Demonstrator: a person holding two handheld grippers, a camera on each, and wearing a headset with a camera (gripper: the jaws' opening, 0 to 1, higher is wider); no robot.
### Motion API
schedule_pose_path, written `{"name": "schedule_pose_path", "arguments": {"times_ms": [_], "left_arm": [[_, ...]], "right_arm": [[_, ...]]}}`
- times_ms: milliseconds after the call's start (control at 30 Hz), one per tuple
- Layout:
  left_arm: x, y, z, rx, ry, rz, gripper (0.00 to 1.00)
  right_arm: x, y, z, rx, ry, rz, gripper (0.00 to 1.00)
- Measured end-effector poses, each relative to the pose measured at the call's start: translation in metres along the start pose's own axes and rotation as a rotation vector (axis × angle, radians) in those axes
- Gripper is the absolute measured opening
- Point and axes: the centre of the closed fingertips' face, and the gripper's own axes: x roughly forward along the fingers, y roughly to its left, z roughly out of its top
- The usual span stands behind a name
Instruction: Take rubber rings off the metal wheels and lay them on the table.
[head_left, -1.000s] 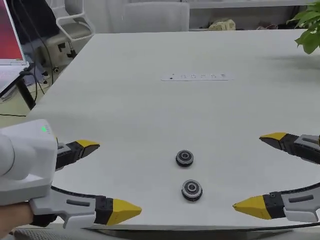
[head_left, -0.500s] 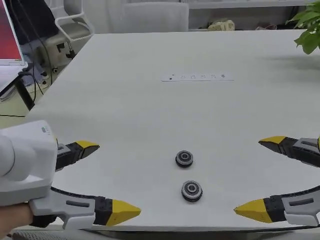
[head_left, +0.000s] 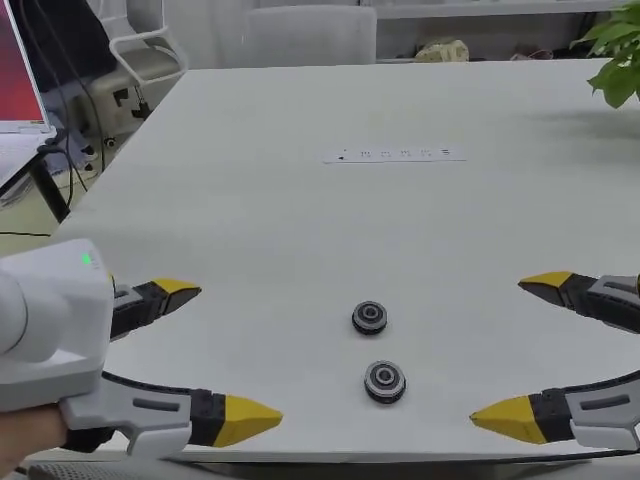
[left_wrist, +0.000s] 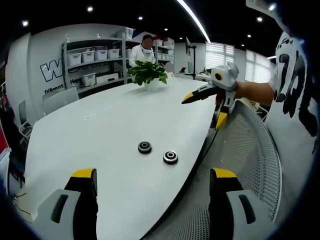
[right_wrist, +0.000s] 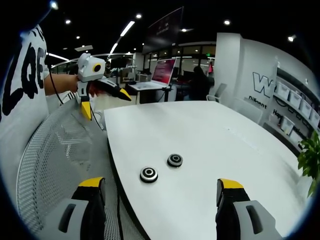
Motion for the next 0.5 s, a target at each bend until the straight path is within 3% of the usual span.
{"name": "schedule_pose_path", "arguments": {"times_ms": [500], "left_arm": [[0.002, -0.003, 0.014, 0.055, -0.054, -0.025, 0.86]], "right_arm": [[0.002, -0.002, 0.004, -0.006, -0.003, 0.000, 0.90]]}}
